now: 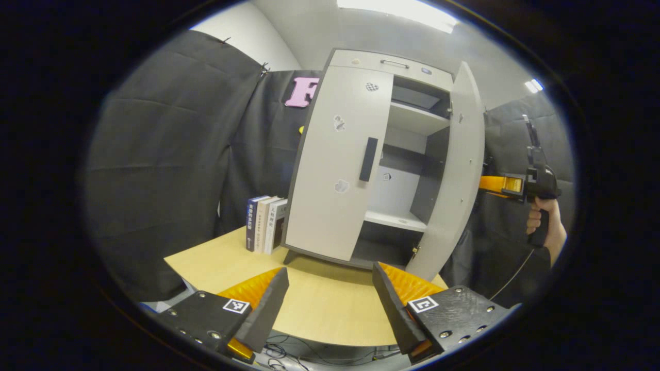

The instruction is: Open the right door of the double-door shoe cabinet with the right hand, and open the left door with the left hand.

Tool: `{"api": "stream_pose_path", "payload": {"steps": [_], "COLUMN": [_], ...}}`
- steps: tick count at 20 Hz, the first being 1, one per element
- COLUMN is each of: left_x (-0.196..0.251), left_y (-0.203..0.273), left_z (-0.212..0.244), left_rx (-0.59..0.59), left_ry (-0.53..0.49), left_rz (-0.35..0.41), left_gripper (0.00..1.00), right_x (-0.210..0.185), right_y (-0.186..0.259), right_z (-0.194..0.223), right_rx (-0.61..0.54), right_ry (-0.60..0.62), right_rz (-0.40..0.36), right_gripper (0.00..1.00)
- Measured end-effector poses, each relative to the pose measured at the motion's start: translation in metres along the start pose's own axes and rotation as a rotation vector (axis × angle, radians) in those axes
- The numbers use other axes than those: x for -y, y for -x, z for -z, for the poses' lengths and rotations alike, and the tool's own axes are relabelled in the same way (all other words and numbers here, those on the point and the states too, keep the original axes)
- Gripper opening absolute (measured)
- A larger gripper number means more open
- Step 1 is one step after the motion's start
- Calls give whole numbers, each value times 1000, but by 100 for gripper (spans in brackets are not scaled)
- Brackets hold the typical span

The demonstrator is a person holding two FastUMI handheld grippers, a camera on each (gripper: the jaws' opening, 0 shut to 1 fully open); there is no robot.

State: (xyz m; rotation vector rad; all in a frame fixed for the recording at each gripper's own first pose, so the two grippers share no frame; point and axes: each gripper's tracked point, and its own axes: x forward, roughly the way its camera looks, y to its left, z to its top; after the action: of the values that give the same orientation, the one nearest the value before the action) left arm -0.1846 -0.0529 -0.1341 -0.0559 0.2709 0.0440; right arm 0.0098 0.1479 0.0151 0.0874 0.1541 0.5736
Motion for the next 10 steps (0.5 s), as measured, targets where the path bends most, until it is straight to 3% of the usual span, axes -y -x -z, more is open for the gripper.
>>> {"api": "stream_pose_path", "payload": {"steps": [5, 7, 8, 10], "left_x": [6, 3, 2, -2], "left_y": [-6, -9, -9, -9], "left_z": [-5, -6, -7, -10], "left_rx": [3, 0, 1, 1], "left_ry": [-11, -10, -7, -1], "left_rz": [15, 12, 10, 2], "left_gripper": [95, 95, 95, 95], "right_x": [35, 13, 10, 19], "right_y": [7, 3, 4, 4], "right_z": [-4, 1, 1, -2], "right_rx": [7, -5, 13, 25], "right_ry": [12, -73, -87, -71], "right_rz": [134, 85, 94, 120], "right_gripper": [8, 8, 5, 8]}}
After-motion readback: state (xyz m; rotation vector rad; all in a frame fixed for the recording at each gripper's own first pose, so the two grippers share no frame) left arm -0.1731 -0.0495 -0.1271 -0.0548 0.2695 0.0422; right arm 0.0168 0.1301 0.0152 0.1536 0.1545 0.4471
